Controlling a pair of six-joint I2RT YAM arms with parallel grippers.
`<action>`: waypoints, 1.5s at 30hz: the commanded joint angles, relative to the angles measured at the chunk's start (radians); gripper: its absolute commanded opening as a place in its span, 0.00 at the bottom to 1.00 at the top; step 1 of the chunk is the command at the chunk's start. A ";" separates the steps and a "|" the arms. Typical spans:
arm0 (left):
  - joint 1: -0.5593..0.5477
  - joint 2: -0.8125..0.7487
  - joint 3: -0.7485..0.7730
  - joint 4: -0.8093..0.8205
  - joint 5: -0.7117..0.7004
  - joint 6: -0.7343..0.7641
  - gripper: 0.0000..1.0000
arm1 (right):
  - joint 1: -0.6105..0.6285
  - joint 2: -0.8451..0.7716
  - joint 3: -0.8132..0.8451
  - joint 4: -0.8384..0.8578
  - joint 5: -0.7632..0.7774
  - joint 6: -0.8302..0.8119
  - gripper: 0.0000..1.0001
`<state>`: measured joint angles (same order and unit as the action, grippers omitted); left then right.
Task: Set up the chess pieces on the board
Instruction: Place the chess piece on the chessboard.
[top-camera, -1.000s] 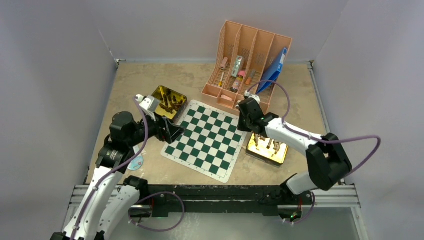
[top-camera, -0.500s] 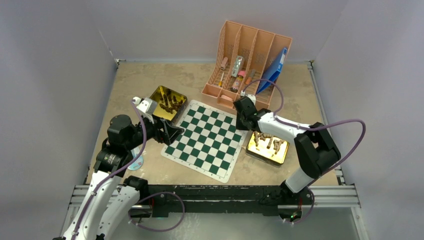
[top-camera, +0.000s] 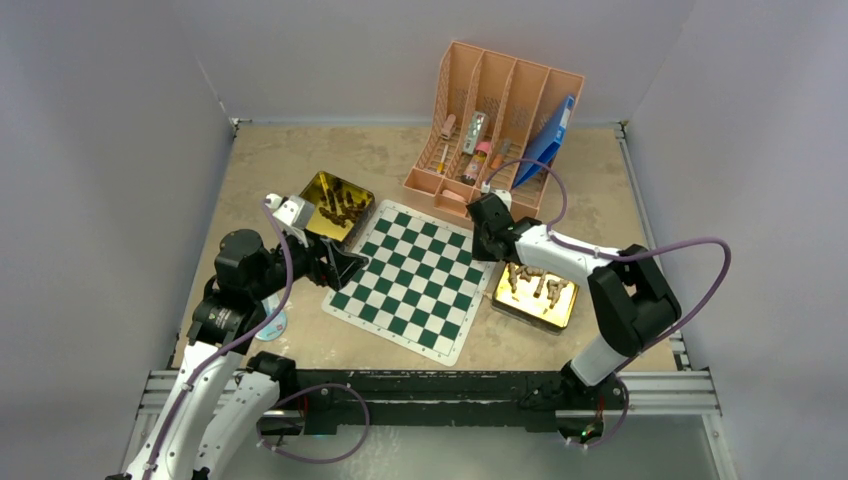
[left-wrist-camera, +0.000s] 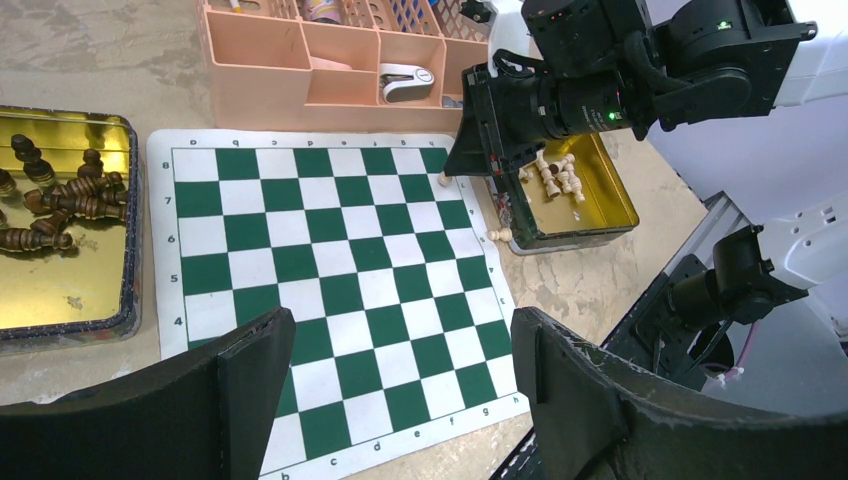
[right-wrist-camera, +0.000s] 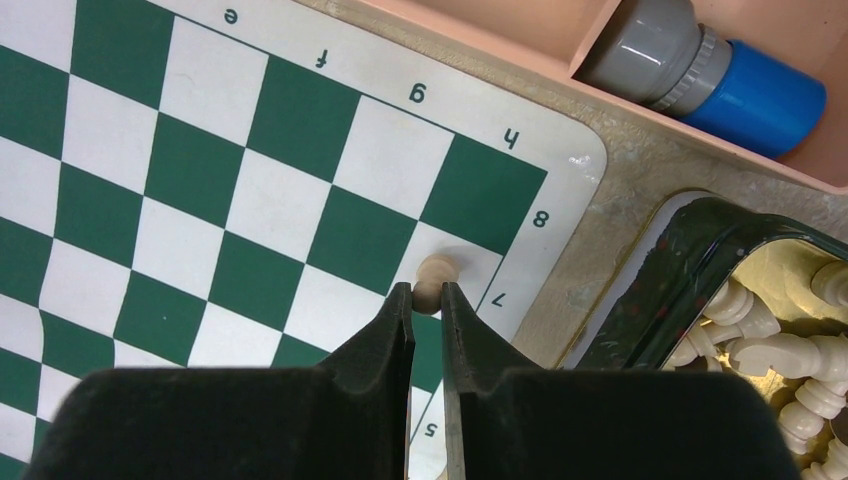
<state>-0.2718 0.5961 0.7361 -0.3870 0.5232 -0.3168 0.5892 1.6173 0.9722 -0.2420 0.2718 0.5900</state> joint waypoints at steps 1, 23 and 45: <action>-0.004 -0.005 -0.001 0.014 0.006 0.024 0.79 | 0.006 -0.006 -0.004 0.003 0.013 0.003 0.11; -0.004 -0.012 -0.003 0.012 -0.005 0.027 0.79 | 0.005 0.017 -0.007 0.009 -0.007 0.010 0.19; -0.004 -0.016 -0.003 0.009 -0.014 0.027 0.80 | 0.005 -0.032 -0.022 0.005 -0.044 0.014 0.15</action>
<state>-0.2718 0.5907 0.7345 -0.3904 0.5190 -0.3099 0.5888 1.6287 0.9573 -0.2340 0.2481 0.5953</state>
